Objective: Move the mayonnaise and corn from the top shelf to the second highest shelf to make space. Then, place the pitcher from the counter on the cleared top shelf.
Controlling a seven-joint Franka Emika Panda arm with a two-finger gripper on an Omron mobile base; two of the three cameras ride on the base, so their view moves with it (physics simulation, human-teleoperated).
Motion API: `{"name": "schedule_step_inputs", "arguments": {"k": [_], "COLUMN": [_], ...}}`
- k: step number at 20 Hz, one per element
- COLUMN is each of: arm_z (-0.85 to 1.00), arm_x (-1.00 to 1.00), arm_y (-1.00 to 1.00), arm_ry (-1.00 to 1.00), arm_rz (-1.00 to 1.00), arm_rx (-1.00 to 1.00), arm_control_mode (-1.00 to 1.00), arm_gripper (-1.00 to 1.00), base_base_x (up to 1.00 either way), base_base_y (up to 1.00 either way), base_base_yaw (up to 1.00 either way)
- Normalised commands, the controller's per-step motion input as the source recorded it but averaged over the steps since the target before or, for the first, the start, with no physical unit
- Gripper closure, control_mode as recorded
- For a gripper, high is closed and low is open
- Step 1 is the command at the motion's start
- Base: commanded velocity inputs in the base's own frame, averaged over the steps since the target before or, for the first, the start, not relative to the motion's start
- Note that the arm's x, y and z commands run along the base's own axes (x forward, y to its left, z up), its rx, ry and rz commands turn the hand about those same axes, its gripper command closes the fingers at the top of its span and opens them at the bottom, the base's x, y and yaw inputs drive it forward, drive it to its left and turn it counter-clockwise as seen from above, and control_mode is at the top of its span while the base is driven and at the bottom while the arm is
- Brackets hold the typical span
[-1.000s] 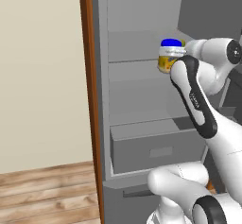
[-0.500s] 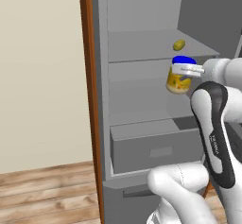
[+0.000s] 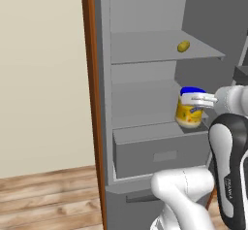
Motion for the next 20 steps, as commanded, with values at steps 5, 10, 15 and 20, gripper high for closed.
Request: {"name": "schedule_step_inputs", "arguments": {"k": [5,10,15,20], "arm_z": [-0.41,-0.12,-0.2,-0.3], "arm_x": [0.09,0.36,0.51,0.68], "arm_y": [0.33,0.27,0.05,0.0], "arm_ry": [0.05,0.0,-0.03,0.0], "arm_rz": [0.0,-0.01,-0.03,-0.02], "arm_rx": [0.0,0.0,0.0,0.0], "arm_control_mode": [-1.0,-1.0,-1.0,-1.0], "arm_gripper": [1.0,1.0,1.0,1.0], "base_base_x": [0.0,0.0,0.0,0.0], "base_base_y": [0.0,0.0,0.0,0.0], "base_base_yaw": [0.0,0.0,0.0,0.0]}}
